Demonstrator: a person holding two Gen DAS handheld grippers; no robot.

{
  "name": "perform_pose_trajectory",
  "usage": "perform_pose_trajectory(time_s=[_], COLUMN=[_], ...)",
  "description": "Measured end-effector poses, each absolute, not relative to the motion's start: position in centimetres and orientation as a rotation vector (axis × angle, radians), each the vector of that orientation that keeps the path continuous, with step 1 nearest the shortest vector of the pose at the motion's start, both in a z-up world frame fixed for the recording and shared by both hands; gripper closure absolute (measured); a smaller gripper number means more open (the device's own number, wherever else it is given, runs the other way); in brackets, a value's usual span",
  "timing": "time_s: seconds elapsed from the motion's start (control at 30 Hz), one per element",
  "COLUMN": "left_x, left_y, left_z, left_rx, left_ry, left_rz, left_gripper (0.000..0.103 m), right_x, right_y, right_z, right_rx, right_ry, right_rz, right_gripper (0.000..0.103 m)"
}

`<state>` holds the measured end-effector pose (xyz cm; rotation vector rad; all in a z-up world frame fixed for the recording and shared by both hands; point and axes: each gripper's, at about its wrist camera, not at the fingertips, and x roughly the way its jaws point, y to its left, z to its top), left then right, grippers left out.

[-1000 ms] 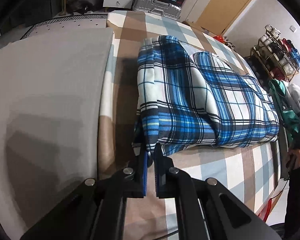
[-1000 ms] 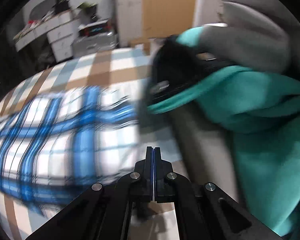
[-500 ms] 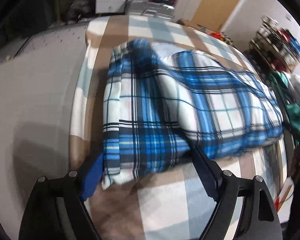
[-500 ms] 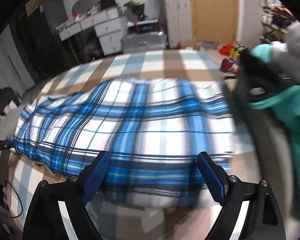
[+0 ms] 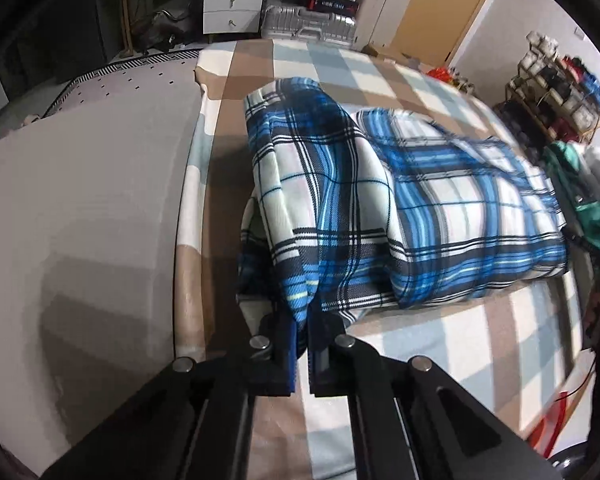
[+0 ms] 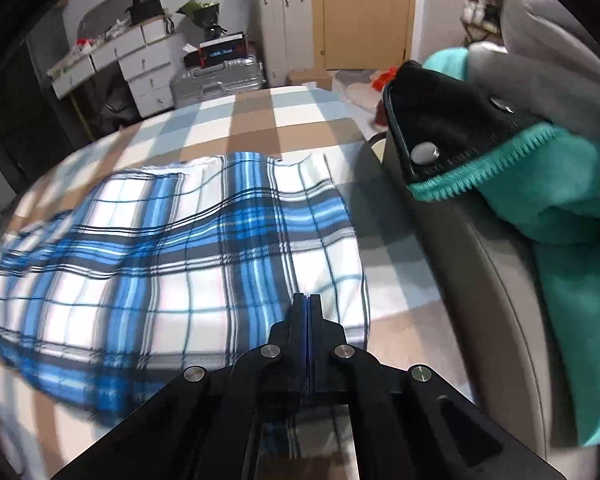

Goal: Fold large clothes

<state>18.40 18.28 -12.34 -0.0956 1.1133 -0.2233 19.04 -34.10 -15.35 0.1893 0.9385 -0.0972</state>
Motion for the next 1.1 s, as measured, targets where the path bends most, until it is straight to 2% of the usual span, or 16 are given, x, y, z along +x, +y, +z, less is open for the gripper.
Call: perform_pose_trajectory(time_s=[0.03, 0.07, 0.1, 0.13, 0.17, 0.2, 0.37, 0.63, 0.67, 0.7, 0.73, 0.77, 0.8, 0.9, 1.1], left_x=[18.3, 18.1, 18.2, 18.2, 18.2, 18.3, 19.0, 19.7, 19.8, 19.8, 19.9, 19.9, 19.9, 19.9, 19.5], left_y=[18.1, 17.7, 17.5, 17.2, 17.2, 17.2, 17.7, 17.5, 17.7, 17.7, 17.8, 17.8, 17.8, 17.7, 18.1], left_z=[-11.9, -11.6, -11.4, -11.2, -11.0, -10.9, -10.7, -10.0, -9.9, -9.8, -9.8, -9.6, -9.6, -9.9, -10.9], left_rx=[-0.089, -0.077, -0.070, -0.067, -0.070, -0.075, -0.101, -0.120, -0.126, -0.134, -0.138, -0.131, -0.123, -0.101, -0.097], left_ry=[1.098, 1.087, 1.079, 1.071, 1.072, 1.069, 1.066, 1.051, 1.048, 1.047, 1.043, 1.036, 1.033, 1.034, 1.041], left_rz=[-0.226, -0.231, -0.235, -0.239, -0.248, -0.253, -0.271, -0.327, -0.332, -0.342, -0.351, -0.356, -0.360, -0.363, -0.380], left_gripper=[0.103, 0.103, 0.103, 0.103, 0.103, 0.103, 0.103, 0.103, 0.103, 0.103, 0.103, 0.103, 0.103, 0.103, 0.103], right_x=[18.5, 17.8, 17.0, 16.3, 15.4, 14.5, 12.4, 14.2, 14.5, 15.3, 16.2, 16.9, 17.7, 18.2, 19.9], right_y=[-34.0, -33.4, -32.5, -31.4, -30.0, -28.3, -18.8, -4.0, -3.4, -2.7, -2.5, -2.5, -2.8, -3.9, -7.1], right_z=[-15.0, -14.6, -14.2, -13.8, -13.3, -12.9, -13.0, -16.9, -17.2, -17.7, -18.1, -18.2, -17.9, -16.7, -15.5], right_rx=[0.227, 0.230, 0.214, 0.197, 0.174, 0.138, -0.197, -0.742, -0.761, -0.785, -0.790, -0.774, -0.736, -0.664, -0.528], right_ry=[0.934, 0.926, 0.912, 0.891, 0.865, 0.842, 0.780, 0.649, 0.653, 0.664, 0.686, 0.704, 0.723, 0.741, 0.772], right_rz=[-0.028, 0.016, 0.059, 0.103, 0.152, 0.201, 0.329, 0.391, 0.401, 0.403, 0.396, 0.396, 0.411, 0.434, 0.397], right_gripper=[0.097, 0.088, 0.066, 0.053, 0.033, 0.029, 0.026, 0.028, 0.037, 0.051, 0.053, 0.059, 0.075, 0.095, 0.098])
